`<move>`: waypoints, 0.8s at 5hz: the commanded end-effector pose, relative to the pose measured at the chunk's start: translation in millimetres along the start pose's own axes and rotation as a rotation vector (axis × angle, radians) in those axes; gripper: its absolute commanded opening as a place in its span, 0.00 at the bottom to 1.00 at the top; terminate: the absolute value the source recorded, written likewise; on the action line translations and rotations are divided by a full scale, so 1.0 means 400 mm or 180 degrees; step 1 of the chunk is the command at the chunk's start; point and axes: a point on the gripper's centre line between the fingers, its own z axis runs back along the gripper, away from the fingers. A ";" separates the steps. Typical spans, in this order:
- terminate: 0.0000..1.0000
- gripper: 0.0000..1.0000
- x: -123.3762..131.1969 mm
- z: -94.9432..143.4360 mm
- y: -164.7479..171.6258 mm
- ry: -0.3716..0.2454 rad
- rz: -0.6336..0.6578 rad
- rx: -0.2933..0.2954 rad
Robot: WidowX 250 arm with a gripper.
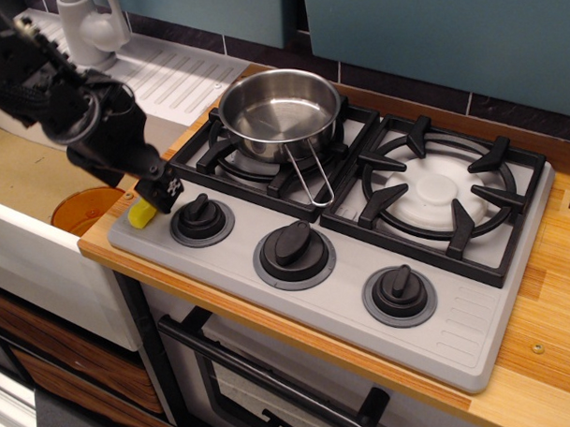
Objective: Put pot or pan on stove and put fry in pot or pan
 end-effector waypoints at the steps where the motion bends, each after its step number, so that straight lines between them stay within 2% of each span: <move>1: 0.00 1.00 -0.007 -0.003 -0.012 -0.0086 0.0038 -0.0024; 2: 0.00 0.00 -0.007 -0.003 -0.019 -0.0081 0.0077 -0.0045; 4: 0.00 0.00 -0.006 0.011 -0.022 -0.0042 0.0116 -0.0098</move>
